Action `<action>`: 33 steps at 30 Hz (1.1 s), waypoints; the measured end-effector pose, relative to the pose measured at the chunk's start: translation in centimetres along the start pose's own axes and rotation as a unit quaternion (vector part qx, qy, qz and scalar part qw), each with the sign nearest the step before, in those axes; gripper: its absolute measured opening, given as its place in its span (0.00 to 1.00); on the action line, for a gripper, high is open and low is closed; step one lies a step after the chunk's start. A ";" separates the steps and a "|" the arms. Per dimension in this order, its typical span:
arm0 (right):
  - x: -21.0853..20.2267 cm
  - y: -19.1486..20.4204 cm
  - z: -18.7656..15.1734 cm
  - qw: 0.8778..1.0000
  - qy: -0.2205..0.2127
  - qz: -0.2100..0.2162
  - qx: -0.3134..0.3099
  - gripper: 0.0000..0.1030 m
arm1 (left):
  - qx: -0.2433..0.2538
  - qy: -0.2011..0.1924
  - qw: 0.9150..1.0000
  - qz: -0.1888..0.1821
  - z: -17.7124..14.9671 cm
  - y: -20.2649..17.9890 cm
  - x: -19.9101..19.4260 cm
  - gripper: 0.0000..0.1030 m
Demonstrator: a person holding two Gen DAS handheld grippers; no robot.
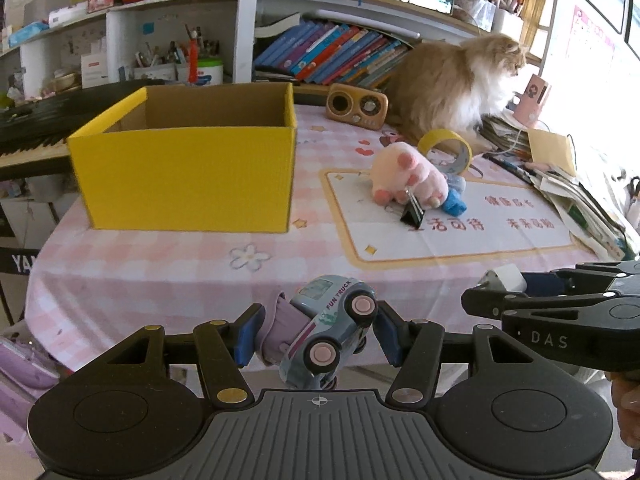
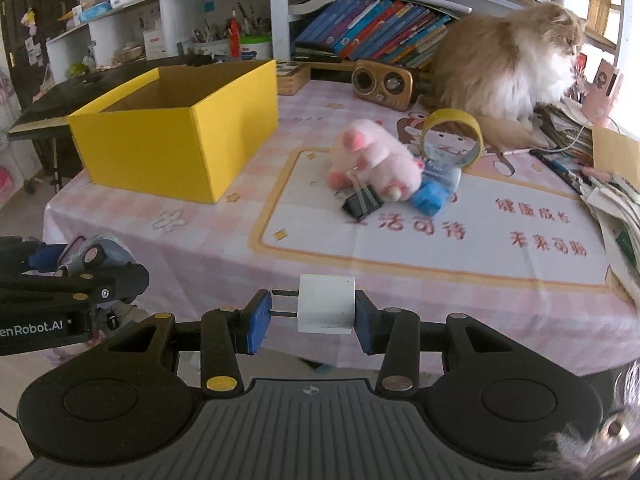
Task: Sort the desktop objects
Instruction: 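Lift the toy car and plug adapter and carry both toward the yellow box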
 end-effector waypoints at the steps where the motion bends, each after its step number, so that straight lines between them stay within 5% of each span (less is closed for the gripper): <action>1: -0.1 0.5 -0.3 1.000 0.001 0.001 0.001 0.39 | 0.000 0.000 1.000 0.000 -0.2 0.3 -0.3 0.56; 20: -0.3 9.5 -1.5 0.997 0.017 0.055 -0.041 0.39 | -0.041 -0.008 0.998 0.044 -2.9 7.1 -4.8 0.56; 33: 0.2 11.6 -1.1 0.996 0.016 0.071 -0.056 0.39 | -0.047 -0.011 0.997 0.054 -3.1 8.6 -5.3 0.56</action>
Point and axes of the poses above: each gripper's, at about its wrist camera, not at the fingertips, and x roughly the way its jaws point, y to its left, z to its top, the point moved 6 cm from there along x, roughly the way its jaws point, and after that the axes turned 4 degrees about -y, right-handed, at the moved point
